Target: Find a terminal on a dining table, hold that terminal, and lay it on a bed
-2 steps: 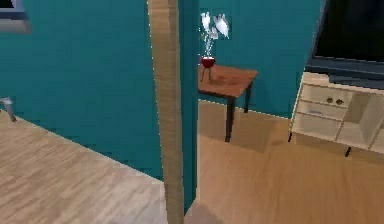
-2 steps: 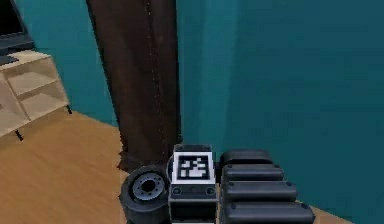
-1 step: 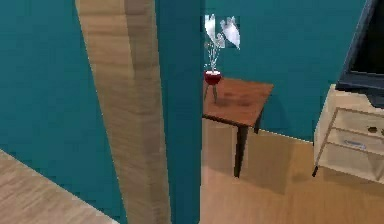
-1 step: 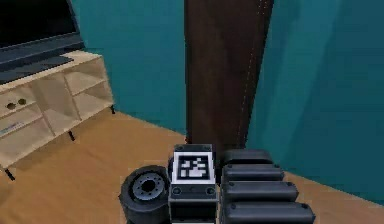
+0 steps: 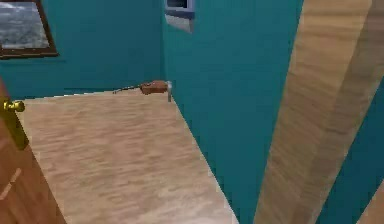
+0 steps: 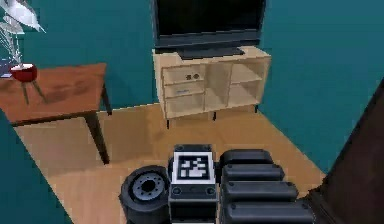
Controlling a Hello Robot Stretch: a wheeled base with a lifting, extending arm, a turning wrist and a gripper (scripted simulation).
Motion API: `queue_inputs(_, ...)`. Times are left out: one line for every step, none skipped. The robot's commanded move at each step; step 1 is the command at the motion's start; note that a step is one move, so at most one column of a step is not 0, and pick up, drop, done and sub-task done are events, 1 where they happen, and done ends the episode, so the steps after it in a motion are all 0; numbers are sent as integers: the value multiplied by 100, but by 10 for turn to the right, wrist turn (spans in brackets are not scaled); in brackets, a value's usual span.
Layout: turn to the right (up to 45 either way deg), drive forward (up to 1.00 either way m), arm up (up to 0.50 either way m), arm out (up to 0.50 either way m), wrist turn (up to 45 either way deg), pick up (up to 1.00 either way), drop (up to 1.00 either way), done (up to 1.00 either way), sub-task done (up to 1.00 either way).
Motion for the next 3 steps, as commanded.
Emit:
queue_inputs(-210,0,0,0,0,0,0,0,0)
queue_inputs(0,100,0,0,0,0,0,0,0)
queue_inputs(-90,0,0,0,0,0,0,0,0)
